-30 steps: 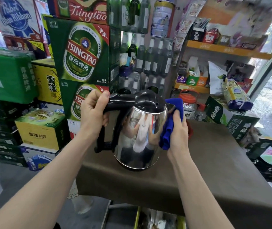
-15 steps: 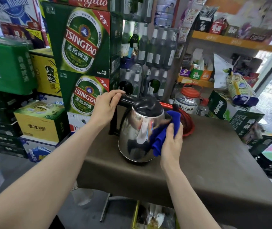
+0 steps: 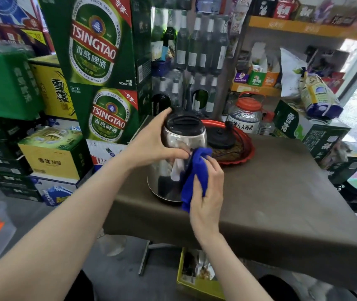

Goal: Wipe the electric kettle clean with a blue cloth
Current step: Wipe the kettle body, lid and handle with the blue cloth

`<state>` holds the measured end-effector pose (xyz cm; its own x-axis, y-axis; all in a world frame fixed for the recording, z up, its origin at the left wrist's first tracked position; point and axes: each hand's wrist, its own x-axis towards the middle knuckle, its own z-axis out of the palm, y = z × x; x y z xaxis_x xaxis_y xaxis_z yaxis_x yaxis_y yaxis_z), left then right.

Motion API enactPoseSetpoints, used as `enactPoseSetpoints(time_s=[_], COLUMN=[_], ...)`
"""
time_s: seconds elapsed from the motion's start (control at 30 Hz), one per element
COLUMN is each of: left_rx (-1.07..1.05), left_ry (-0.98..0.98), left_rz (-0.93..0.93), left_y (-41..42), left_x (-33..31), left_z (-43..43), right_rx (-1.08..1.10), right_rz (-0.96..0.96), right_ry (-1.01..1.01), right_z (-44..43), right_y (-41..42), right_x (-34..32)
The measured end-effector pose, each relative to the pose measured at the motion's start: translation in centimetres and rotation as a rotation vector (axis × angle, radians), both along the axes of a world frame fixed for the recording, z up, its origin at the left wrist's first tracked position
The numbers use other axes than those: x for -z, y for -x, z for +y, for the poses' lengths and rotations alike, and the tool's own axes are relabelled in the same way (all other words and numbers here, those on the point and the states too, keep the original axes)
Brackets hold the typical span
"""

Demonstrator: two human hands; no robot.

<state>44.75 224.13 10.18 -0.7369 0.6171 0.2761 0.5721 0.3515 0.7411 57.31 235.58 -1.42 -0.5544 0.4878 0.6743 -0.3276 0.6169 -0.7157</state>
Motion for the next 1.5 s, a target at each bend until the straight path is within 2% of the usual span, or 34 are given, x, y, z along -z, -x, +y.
enactPoseSetpoints(time_s=[0.07, 0.17, 0.33, 0.43, 0.5, 0.6, 0.7, 0.77, 0.93, 1.0, 1.1, 1.2, 1.27, 1.33, 1.4, 1.43, 1.5], left_rx=[-0.021, -0.087, -0.386, -0.393, -0.261, -0.007, 0.041, -0.014, -0.125, -0.204, -0.232, -0.182, -0.156, -0.153, -0.166, -0.184, -0.213], left_ry=[0.019, 0.022, -0.109, -0.143, -0.174, -0.088, -0.064, -0.041, 0.252, 0.281, 0.319, 0.262, 0.167, 0.062, -0.037, -0.069, -0.096], left_rz=[-0.011, 0.061, 0.11, 0.118, 0.012, -0.168, -0.21, -0.159, 0.084, 0.15, 0.187, 0.112, -0.016, -0.151, -0.273, -0.312, -0.344], left_y=[0.1, -2.0, -4.6, -4.1, -2.3, 0.6, 1.8, 2.1, 0.7, 0.0, 0.1, 0.7, 1.6, 3.2, 4.6, 5.2, 6.3], left_x=[0.5, 1.6, 2.2, 1.9, 1.6, 0.4, -0.9, -2.0, -3.7, -3.8, -3.7, -4.2, -4.6, -4.6, -4.4, -4.1, -3.7], left_z=[-0.8, -0.2, 3.5, 4.1, 2.6, -1.4, -3.9, -4.6, -2.3, -0.8, 0.1, -1.1, -2.1, -3.1, -3.9, -4.2, -4.8], right_rx=[-0.008, 0.008, -0.012, 0.003, -0.02, -0.103, -0.102, -0.062, 0.043, 0.033, 0.054, -0.006, -0.051, -0.063, -0.064, -0.045, -0.03], right_rz=[-0.057, -0.054, -0.083, -0.151, -0.177, -0.06, -0.057, -0.045, -0.009, -0.027, -0.007, 0.0, -0.05, -0.204, -0.321, -0.33, -0.202], right_ry=[-0.013, 0.091, 0.483, 0.684, 0.608, 0.224, -0.059, -0.033, 0.451, 0.415, 0.134, 0.022, 0.146, 0.311, 0.378, 0.399, 0.339], right_z=[-0.4, -0.9, -0.8, 1.6, 2.2, 1.0, 0.1, -0.4, -0.9, -0.9, -1.4, -0.6, 0.9, 3.0, 3.9, 3.3, 0.7], right_y=[0.2, 0.4, 0.9, 1.6, 1.6, 1.6, 3.5, 4.5, 4.0, 3.7, 3.8, 5.0, 6.4, 8.3, 9.0, 8.6, 6.8], right_x=[1.1, 1.5, 0.8, -0.1, -1.0, -2.6, -3.5, -3.4, -2.0, -1.8, -2.5, -3.7, -4.3, -3.9, -2.4, -1.6, -0.2])
